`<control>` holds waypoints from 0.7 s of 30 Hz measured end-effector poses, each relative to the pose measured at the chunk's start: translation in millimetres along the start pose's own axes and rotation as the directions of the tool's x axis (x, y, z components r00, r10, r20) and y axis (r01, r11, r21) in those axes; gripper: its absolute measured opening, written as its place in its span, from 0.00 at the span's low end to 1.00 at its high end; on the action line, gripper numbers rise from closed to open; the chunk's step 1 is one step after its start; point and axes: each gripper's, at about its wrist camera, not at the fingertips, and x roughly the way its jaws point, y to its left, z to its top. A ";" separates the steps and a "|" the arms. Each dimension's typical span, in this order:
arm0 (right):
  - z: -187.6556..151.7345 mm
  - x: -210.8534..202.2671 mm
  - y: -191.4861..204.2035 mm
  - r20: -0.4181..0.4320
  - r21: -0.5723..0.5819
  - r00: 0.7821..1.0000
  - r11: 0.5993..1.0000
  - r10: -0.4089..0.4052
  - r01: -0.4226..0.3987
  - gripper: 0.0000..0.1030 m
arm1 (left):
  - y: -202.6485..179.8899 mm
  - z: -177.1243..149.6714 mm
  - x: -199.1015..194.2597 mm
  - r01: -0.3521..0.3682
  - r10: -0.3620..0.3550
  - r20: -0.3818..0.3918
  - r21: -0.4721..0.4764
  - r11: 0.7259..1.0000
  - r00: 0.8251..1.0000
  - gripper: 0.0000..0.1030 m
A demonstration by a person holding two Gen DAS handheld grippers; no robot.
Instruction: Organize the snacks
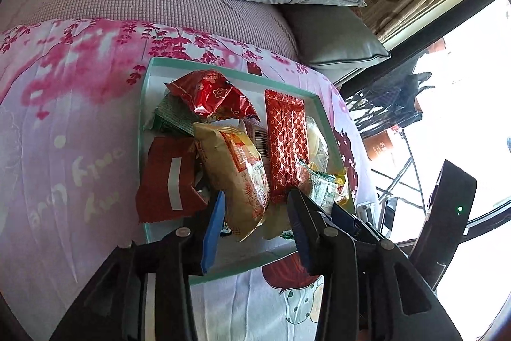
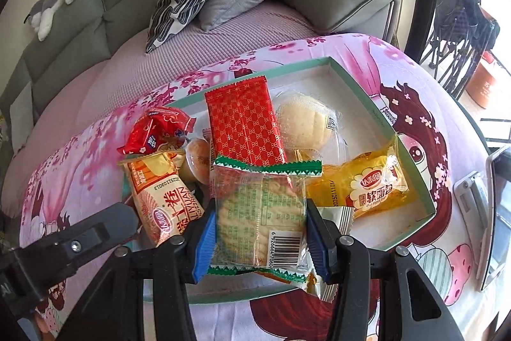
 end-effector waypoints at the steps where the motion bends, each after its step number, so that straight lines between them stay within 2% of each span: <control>1: -0.5 -0.1 0.7 -0.001 -0.002 1.000 1.000 0.001 -0.001 0.52 | -0.4 -0.6 -3.0 -0.002 0.002 0.001 -0.001 1.000 1.000 0.44; 3: -1.6 -0.6 2.3 -0.003 -0.010 1.000 1.000 0.007 -0.007 0.56 | -1.5 -1.5 -10.4 -0.021 0.021 0.007 0.001 1.000 1.000 0.47; 5: -2.7 -2.6 4.6 0.001 -0.019 1.000 1.000 0.005 -0.005 0.70 | -2.3 -3.1 -18.8 -0.063 0.063 0.027 0.012 0.998 0.998 0.53; 7: -3.8 -4.2 8.5 0.005 -0.040 1.000 0.999 0.005 -0.004 0.76 | -1.4 -5.0 -27.3 -0.133 0.132 0.059 0.020 0.991 0.990 0.63; 12: -7.9 -8.0 15.5 0.017 -0.072 1.000 0.997 -0.001 0.002 0.87 | 14.6 -5.7 -40.8 -0.298 0.295 0.125 0.006 0.955 0.947 0.74; 13: -8.4 -9.2 16.6 0.022 -0.077 1.000 0.997 -0.003 0.005 0.92 | 18.2 -5.3 -42.1 -0.322 0.319 0.136 0.003 0.947 0.938 0.79; 14: -9.4 -10.9 17.6 0.028 -0.080 1.000 0.997 -0.005 0.007 0.99 | 22.1 -6.3 -44.5 -0.349 0.345 0.149 0.003 0.937 0.927 0.81; 15: -10.3 -12.9 18.6 0.036 -0.083 0.999 0.997 -0.003 0.006 1.00 | 25.7 -7.6 -47.2 -0.383 0.377 0.165 0.002 0.924 0.911 0.84; 19: -15.1 -20.2 25.6 0.051 -0.104 0.999 0.995 0.002 0.004 1.00 | 42.4 -15.1 -58.3 -0.510 0.501 0.231 -0.025 0.860 0.834 0.91; 21: -19.8 -24.2 29.9 0.059 -0.119 0.998 0.993 0.002 0.005 1.00 | 49.3 -19.6 -62.5 -0.546 0.536 0.247 -0.032 0.837 0.807 0.96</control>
